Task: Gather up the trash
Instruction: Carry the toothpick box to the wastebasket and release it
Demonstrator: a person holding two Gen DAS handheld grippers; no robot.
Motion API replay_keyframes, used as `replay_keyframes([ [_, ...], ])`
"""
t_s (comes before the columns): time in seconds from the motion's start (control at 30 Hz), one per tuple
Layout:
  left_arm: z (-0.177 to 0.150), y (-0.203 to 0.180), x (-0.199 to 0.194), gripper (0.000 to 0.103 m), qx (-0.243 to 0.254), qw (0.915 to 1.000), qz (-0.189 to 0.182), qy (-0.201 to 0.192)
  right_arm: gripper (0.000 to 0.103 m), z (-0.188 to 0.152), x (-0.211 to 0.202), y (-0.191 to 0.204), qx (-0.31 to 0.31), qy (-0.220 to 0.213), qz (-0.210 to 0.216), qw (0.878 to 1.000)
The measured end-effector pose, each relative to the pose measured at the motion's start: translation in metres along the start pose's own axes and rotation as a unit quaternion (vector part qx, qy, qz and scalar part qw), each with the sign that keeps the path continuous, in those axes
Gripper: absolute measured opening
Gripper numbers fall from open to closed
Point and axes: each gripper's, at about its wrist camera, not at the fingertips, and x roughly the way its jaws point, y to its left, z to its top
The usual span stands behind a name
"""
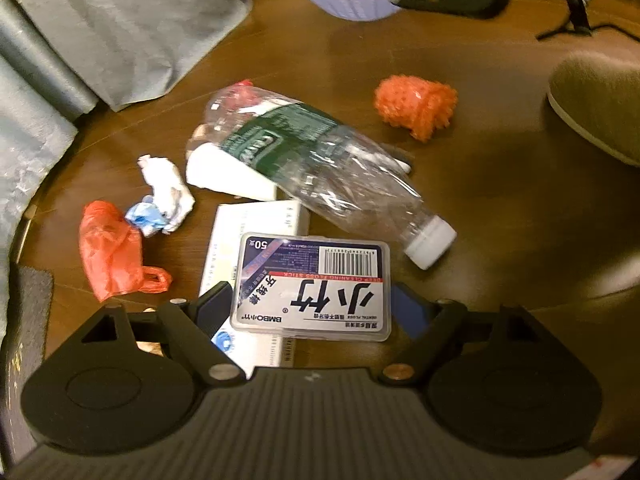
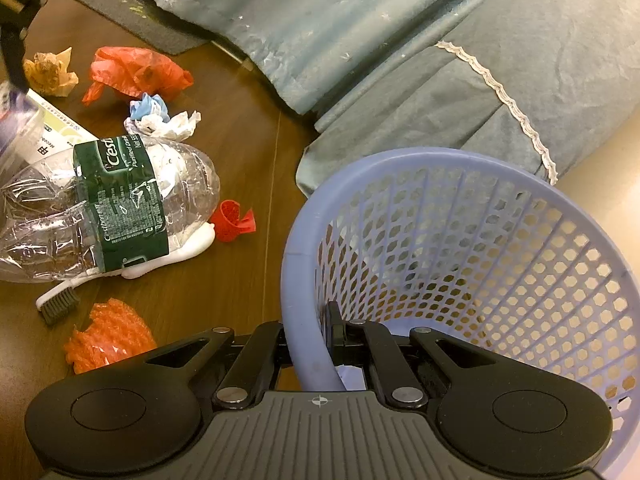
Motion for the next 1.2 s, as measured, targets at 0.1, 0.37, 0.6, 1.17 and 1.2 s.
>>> replay_keyframes([
  [0.1, 0.003, 0.011, -0.005, 0.082, -0.017, 0.9998, 0.005, -0.001, 0.000, 0.001, 0.001, 0.001, -0.002, 0.001, 0.000, 1.000],
  [0.37, 0.030, 0.043, -0.030, 0.082, -0.051, 0.9979, 0.015, -0.035, 0.000, 0.003, 0.003, 0.003, -0.013, 0.006, 0.001, 1.000],
  [0.6, 0.087, 0.067, -0.057, 0.082, -0.047, 0.9938, 0.005, -0.101, 0.000, 0.003, 0.003, 0.007, -0.027, 0.009, 0.005, 1.000],
  [1.17, 0.227, 0.063, -0.042, 0.083, 0.009, 0.9734, -0.108, -0.202, 0.000, 0.004, 0.004, 0.008, -0.024, 0.011, 0.010, 1.000],
  [1.2, 0.232, 0.062, -0.039, 0.083, 0.010, 0.9737, -0.112, -0.198, 0.000, 0.004, 0.004, 0.008, -0.023, 0.011, 0.010, 1.000],
])
